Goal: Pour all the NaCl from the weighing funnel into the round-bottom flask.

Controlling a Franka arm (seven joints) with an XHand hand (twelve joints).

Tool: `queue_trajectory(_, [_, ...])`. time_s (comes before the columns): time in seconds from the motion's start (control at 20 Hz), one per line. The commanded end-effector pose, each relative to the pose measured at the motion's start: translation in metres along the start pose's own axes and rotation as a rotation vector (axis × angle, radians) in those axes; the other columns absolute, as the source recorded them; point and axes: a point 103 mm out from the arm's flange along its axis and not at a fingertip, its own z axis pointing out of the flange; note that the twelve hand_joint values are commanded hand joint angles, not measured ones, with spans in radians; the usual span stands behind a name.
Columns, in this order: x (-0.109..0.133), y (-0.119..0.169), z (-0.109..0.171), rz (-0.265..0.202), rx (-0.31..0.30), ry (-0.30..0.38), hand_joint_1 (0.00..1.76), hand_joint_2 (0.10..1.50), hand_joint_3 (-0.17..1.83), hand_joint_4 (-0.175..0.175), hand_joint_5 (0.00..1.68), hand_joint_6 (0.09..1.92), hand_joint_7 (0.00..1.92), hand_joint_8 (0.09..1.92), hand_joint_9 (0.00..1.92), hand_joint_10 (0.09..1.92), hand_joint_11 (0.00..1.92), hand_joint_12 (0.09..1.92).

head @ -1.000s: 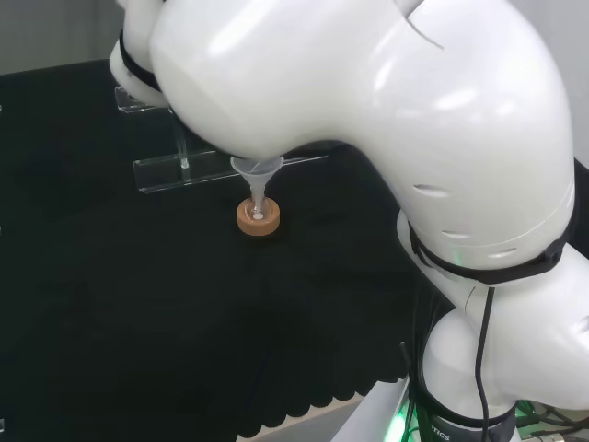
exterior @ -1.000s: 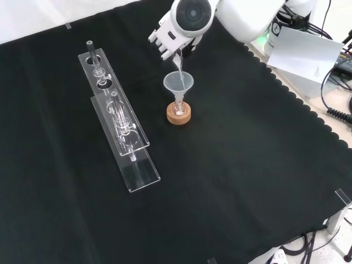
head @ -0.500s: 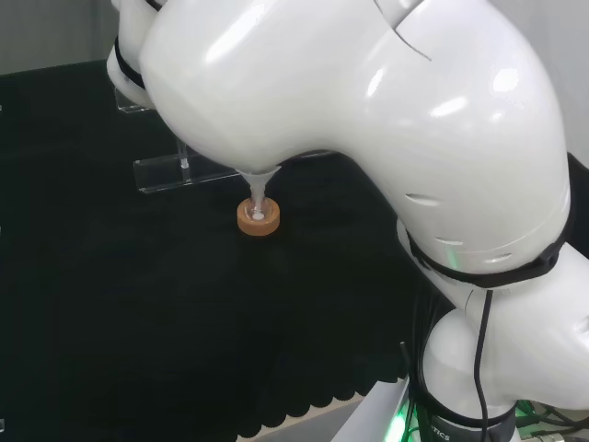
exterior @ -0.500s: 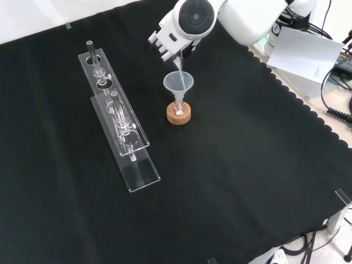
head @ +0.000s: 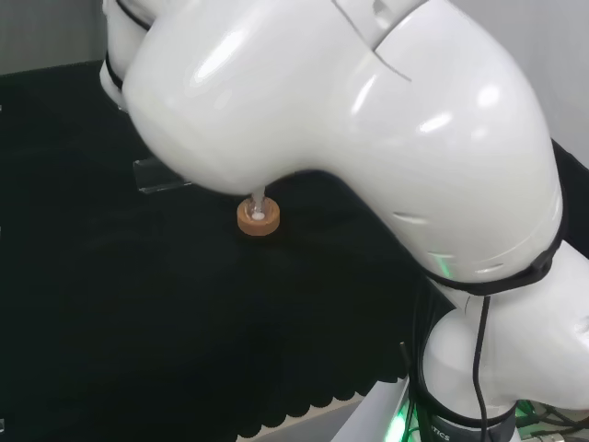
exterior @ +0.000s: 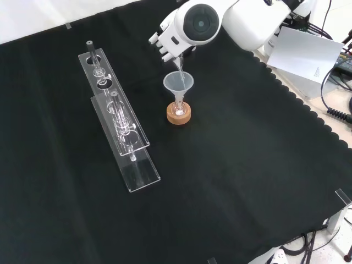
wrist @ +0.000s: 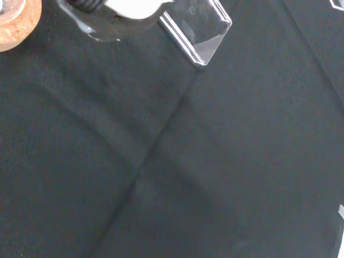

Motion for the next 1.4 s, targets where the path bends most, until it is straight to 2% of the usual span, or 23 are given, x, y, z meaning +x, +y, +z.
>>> queue_trajectory(0.05, [0.0026,-0.0003,-0.0029,0.001,0.018,-0.021,1.23,1.05,0.06,0.013,1.08,0.96,1.04,0.86,1.1,0.44,0.87,1.02])
queue_trajectory(0.4, [0.0031,-0.0011,-0.0074,0.001,0.031,-0.071,1.23,1.05,0.06,0.011,1.08,0.96,1.04,0.86,1.1,0.44,0.87,1.02])
queue_trajectory(1.0, [0.0064,0.0036,-0.0082,-0.024,0.027,-0.11,1.23,1.05,0.06,0.009,1.08,0.96,1.04,0.86,1.1,0.44,0.87,1.02])
queue_trajectory(1.1, [0.0057,0.0051,-0.0077,-0.031,0.024,-0.118,1.25,1.07,0.05,-0.111,1.03,0.97,1.03,0.93,1.09,0.44,0.87,1.01])
queue_trajectory(1.15, [0.0064,0.0049,-0.009,-0.031,0.027,-0.121,1.25,1.07,0.05,-0.143,1.02,0.97,1.03,0.94,1.09,0.44,0.87,1.01])
queue_trajectory(1.25, [0.0076,0.0046,-0.0112,-0.033,0.027,-0.126,1.26,1.07,0.05,-0.168,1.01,0.97,1.02,0.96,1.09,0.44,0.87,1.01])
queue_trajectory(1.4, [0.0074,0.0044,-0.0123,-0.029,0.034,-0.137,1.26,1.08,0.04,-0.175,1.0,0.98,1.02,0.97,1.09,0.44,0.87,1.01])
